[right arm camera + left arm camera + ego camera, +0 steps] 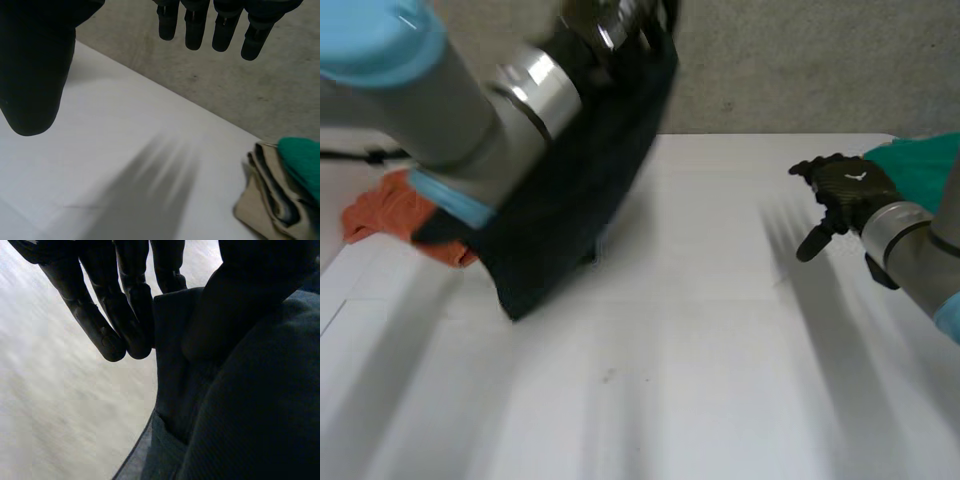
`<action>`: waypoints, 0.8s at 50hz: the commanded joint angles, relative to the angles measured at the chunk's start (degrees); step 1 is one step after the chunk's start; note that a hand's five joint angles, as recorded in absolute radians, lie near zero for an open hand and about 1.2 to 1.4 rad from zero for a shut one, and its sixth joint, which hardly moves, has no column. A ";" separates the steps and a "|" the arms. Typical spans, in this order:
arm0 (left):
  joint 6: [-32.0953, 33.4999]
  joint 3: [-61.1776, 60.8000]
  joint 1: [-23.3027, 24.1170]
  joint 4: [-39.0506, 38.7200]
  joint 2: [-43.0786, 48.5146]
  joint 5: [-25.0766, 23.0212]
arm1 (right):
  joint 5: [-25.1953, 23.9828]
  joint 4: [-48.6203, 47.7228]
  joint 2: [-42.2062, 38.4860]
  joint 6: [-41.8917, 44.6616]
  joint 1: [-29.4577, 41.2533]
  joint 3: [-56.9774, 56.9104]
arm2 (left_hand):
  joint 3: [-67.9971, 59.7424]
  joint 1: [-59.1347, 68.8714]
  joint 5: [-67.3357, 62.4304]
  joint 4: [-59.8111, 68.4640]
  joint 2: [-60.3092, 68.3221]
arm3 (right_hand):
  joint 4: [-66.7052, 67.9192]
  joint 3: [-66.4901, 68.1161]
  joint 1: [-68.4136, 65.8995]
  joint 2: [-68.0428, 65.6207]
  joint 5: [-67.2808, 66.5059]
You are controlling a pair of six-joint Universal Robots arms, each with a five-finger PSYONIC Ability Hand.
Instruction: Fold the laundry.
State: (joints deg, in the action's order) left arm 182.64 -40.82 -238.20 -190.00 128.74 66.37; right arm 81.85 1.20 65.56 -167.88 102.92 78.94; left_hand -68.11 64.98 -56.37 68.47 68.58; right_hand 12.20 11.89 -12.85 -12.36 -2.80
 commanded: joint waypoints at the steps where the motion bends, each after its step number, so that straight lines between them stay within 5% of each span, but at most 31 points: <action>1: 0.70 -7.25 3.26 2.35 6.35 -3.43 | -2.65 0.38 0.01 -0.78 -3.25 -0.98 | 14.56 -11.43 12.82 -14.92 -15.03 | -2.20 -1.89 2.85 2.36 2.80; 3: 1.40 -8.66 4.05 2.44 7.31 -4.31 | -3.70 0.38 -0.17 -0.44 -3.42 -0.98 | 38.25 -35.11 36.51 -38.61 -38.72 | -2.20 -1.89 2.85 2.36 2.80; 7: 2.63 -10.24 3.62 3.57 6.01 -2.66 | -5.11 0.47 -0.25 0.44 -3.16 -0.72 | 54.47 -51.34 52.73 -54.83 -54.94 | -2.20 -1.89 2.85 2.36 2.80; 14: 5.18 -16.65 1.33 9.99 -4.97 9.11 | -10.64 0.64 0.89 7.90 -2.11 1.21 | 55.72 -52.58 53.97 -56.07 -56.19 | -2.20 -1.89 2.85 2.36 2.80; 18: 7.63 -26.64 1.07 15.61 -13.58 17.98 | -17.75 0.99 3.34 20.18 -1.49 4.46 | 55.88 -52.75 54.14 -56.24 -56.35 | -2.20 -1.89 2.85 2.36 2.80; 22: 10.18 -37.54 0.80 18.51 -19.29 21.51 | -20.41 3.10 3.53 29.94 -0.88 7.10 | 55.21 -52.08 53.47 -55.57 -55.68 | -1.06 -0.76 1.72 1.23 1.66; 32: 16.33 -60.50 -4.81 19.93 -26.78 20.12 | -22.43 0.40 -3.23 37.09 3.42 10.27 | 37.90 -34.77 36.16 -38.26 -38.37 | 9.05 9.36 -8.39 -8.88 -8.45; 40: 19.24 -63.51 -10.43 17.04 -22.67 17.57 | -21.65 -7.78 -9.91 37.18 5.97 9.22 | 47.43 -44.29 45.69 -47.79 -47.90 | 14.79 15.10 -14.13 -14.62 -14.19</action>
State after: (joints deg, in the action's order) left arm 200.22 -103.48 -244.85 -170.44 102.44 85.95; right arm 59.43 -1.13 60.02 -130.20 107.14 89.11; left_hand -24.77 24.83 -14.58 24.54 24.71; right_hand 22.12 22.24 -22.17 -20.96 -12.84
